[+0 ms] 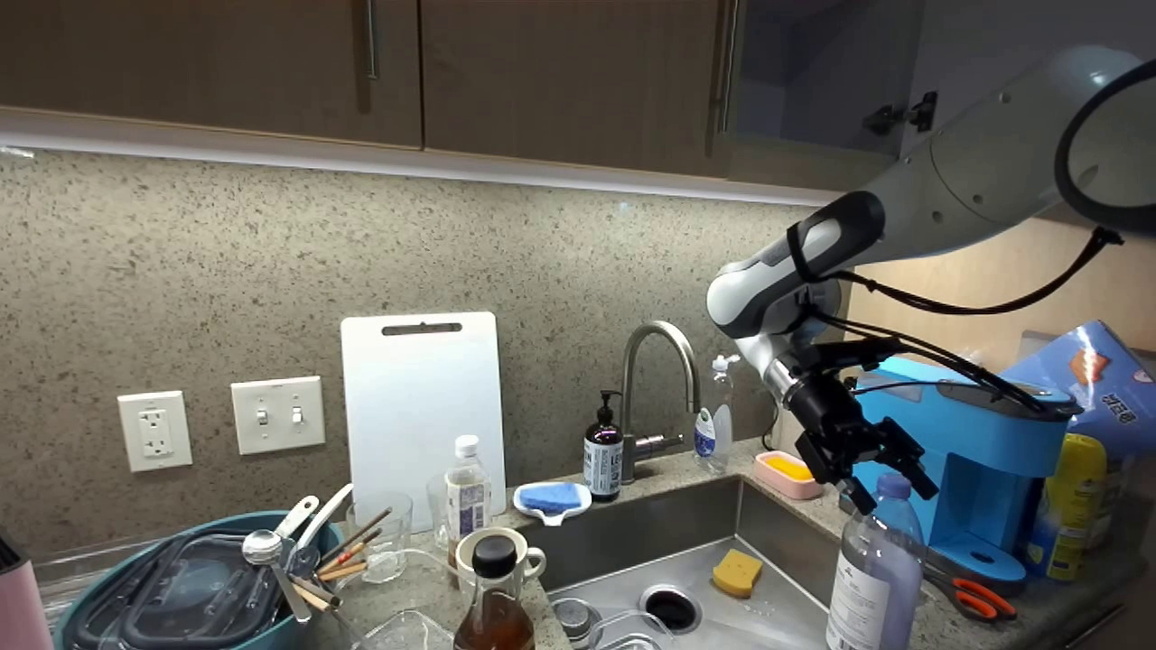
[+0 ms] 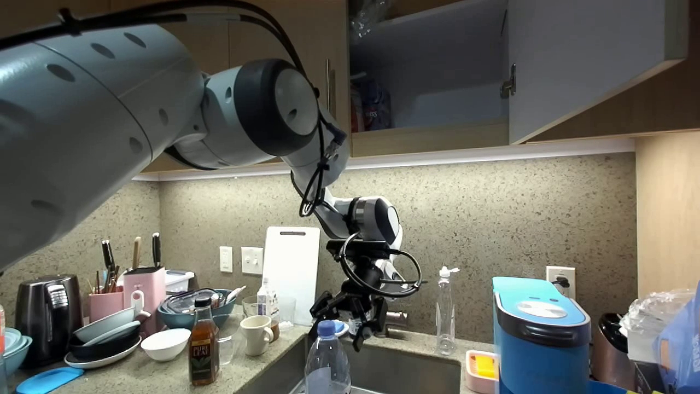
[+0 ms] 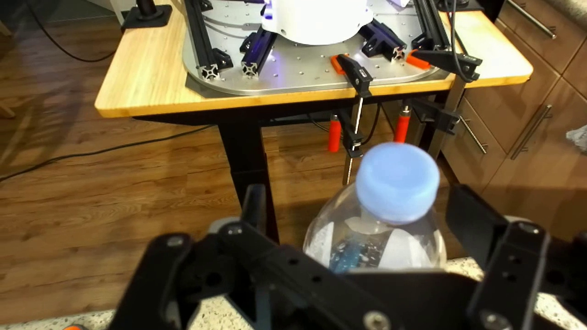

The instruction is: Remove the water bottle from the open upper cabinet and place it on the counter in front of the sink

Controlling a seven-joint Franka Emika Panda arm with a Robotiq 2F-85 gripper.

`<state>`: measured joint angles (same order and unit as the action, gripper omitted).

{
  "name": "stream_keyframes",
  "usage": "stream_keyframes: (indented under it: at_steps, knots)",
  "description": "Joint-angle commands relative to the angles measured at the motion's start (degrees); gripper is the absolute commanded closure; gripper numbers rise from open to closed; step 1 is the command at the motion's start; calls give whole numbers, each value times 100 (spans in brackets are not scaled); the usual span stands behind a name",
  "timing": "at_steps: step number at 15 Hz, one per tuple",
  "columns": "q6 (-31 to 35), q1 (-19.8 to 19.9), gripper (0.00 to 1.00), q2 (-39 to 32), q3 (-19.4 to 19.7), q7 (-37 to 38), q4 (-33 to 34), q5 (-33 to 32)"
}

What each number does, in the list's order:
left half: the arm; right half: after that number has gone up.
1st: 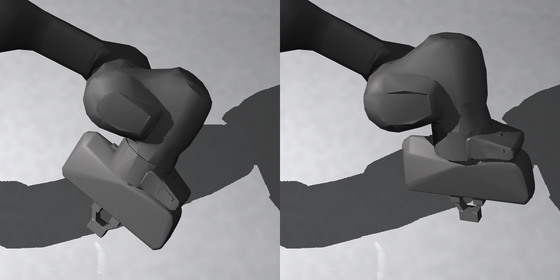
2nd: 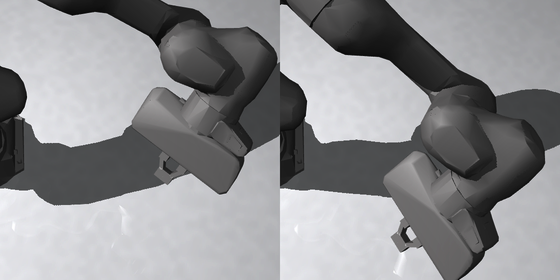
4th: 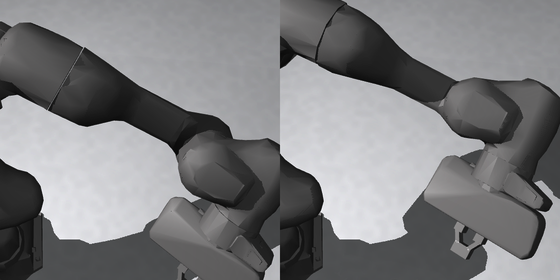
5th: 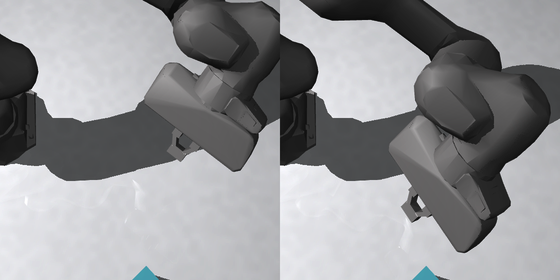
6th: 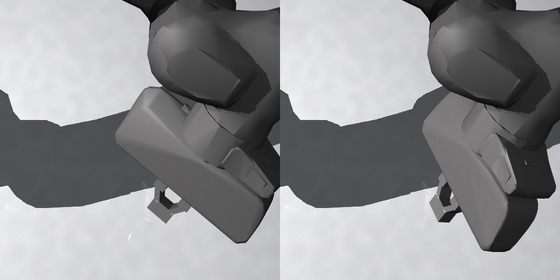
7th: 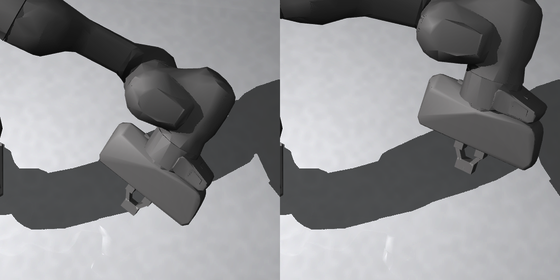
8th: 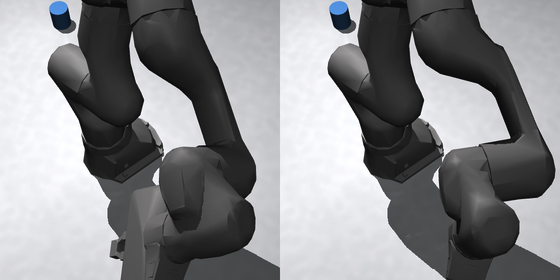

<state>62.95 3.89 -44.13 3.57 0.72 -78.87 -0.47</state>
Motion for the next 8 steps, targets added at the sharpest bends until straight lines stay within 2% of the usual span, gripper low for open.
stream_keyframes:
  at_steps: [1,8]
  knots:
    - [-104,52,0,-8,0,-85,65,-104]
    - [-12,33,0,-12,-14,9,32,-13]
